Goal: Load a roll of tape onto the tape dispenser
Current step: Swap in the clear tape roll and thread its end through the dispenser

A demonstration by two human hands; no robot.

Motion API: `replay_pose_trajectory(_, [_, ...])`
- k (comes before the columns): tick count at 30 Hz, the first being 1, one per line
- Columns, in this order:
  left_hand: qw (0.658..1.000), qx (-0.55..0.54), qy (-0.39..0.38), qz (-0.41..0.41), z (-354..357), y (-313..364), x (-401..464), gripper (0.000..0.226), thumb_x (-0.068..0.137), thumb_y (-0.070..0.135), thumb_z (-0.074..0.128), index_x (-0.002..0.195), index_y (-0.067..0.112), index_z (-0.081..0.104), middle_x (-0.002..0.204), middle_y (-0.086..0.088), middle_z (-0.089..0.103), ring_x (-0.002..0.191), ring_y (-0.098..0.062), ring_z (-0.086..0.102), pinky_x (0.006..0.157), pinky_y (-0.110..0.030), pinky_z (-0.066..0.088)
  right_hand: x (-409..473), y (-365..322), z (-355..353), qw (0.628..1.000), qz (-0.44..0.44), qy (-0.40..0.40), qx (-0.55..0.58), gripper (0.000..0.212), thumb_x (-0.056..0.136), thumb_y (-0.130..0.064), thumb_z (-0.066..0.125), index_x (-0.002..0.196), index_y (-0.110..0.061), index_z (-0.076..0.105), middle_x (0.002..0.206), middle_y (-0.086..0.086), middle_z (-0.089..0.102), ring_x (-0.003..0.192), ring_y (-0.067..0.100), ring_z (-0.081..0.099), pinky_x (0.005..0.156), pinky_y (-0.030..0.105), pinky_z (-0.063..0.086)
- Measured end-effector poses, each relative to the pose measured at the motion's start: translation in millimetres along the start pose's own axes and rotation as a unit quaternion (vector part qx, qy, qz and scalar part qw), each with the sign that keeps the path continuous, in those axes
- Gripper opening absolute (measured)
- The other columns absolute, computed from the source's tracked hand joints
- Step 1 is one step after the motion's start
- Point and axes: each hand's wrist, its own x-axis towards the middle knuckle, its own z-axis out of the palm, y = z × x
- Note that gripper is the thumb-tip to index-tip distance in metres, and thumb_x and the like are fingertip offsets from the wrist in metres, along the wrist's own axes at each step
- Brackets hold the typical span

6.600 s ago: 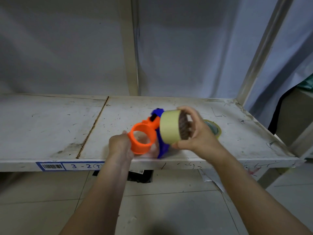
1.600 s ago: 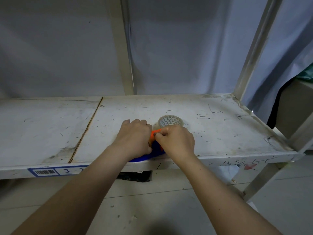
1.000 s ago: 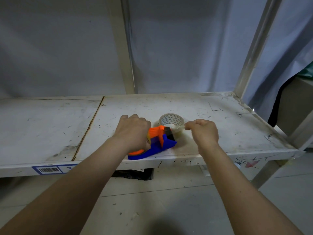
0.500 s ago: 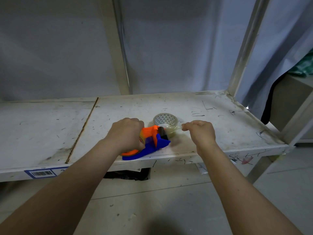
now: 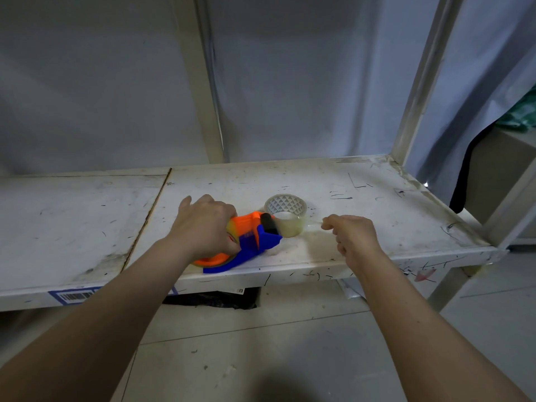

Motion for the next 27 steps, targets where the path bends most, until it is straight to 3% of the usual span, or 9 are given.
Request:
replay_pose_trajectory(4, [0.987,-0.144,0.051,-0.045,2.7,-3.6,-6.2,0.069,0.065,0.053,0.072,0.126,0.029,0.05,0.124,0.003,0.058,0.117,-0.021,0.047,0.093,-0.039,0.043,1.2,2.7,9.1,0.996,0.063,-0.05,0.025,0.016,0.076,-0.011,0.062,0.071,0.002,0.069,0.058,0.002,0.043,0.047,0.012,0.029,0.038,0.021,0.023])
replay_pose_trajectory(8, [0.959,-0.258,0.098,-0.063,5.9,1.8,-8.2,0.074,0.066,0.044,0.078,0.13,0.024,0.047,0.131,-0.002,0.053,0.115,-0.023,0.049,0.083,-0.031,0.041,-8.8,3.6,26.4,0.985,0.116,-0.118,0.039,0.025,0.081,-0.011,0.058,0.057,-0.005,0.064,0.053,0.0,0.042,0.045,0.008,0.03,0.033,0.015,0.02])
replay_pose_trajectory(14, [0.913,-0.375,0.157,-0.034,12.8,10.4,-7.2,0.063,0.064,0.04,0.08,0.119,0.027,0.053,0.114,0.005,0.056,0.099,-0.016,0.052,0.076,-0.031,0.044,-26.1,-1.4,45.0,0.975,0.128,-0.176,0.043,0.027,0.082,-0.013,0.057,0.055,-0.011,0.062,0.051,-0.004,0.042,0.044,0.006,0.031,0.037,0.015,0.026])
replay_pose_trajectory(19, [0.839,-0.524,0.147,-0.033,20.3,20.2,-8.2,0.055,0.058,0.041,0.082,0.107,0.032,0.059,0.101,0.007,0.065,0.091,-0.015,0.062,0.076,-0.033,0.052,-36.5,-4.7,55.0,0.977,0.106,-0.179,0.054,0.026,0.083,-0.022,0.056,0.057,-0.017,0.055,0.053,-0.004,0.041,0.043,0.007,0.032,0.042,0.019,0.026])
replay_pose_trajectory(24, [0.769,-0.626,0.124,-0.049,29.2,23.8,-6.5,0.05,0.06,0.03,0.083,0.106,0.026,0.063,0.098,0.0,0.071,0.088,-0.018,0.067,0.071,-0.029,0.052,-47.0,-2.6,62.0,0.986,0.062,-0.145,0.059,0.031,0.085,-0.023,0.052,0.055,-0.018,0.046,0.029,-0.011,0.039,0.039,0.007,0.034,0.043,0.021,0.027])
replay_pose_trajectory(26, [0.731,-0.668,0.123,-0.062,31.8,26.1,-7.7,0.048,0.06,0.029,0.08,0.105,0.024,0.064,0.099,-0.004,0.072,0.088,-0.019,0.068,0.074,-0.032,0.054,-52.9,-1.6,64.4,0.986,0.042,-0.138,0.08,0.029,0.087,-0.025,0.053,0.059,-0.017,0.051,0.033,-0.011,0.049,0.035,0.005,0.045,0.041,0.02,0.036])
replay_pose_trajectory(27, [0.706,-0.694,0.121,-0.07,32.2,26.7,-8.2,0.045,0.062,0.028,0.08,0.104,0.024,0.064,0.1,-0.003,0.071,0.09,-0.019,0.068,0.076,-0.033,0.054,-55.6,-1.2,65.7,0.983,0.037,-0.146,0.102,0.027,0.088,-0.03,0.057,0.065,-0.015,0.057,0.044,-0.009,0.061,0.041,0.005,0.056,0.045,0.022,0.047])
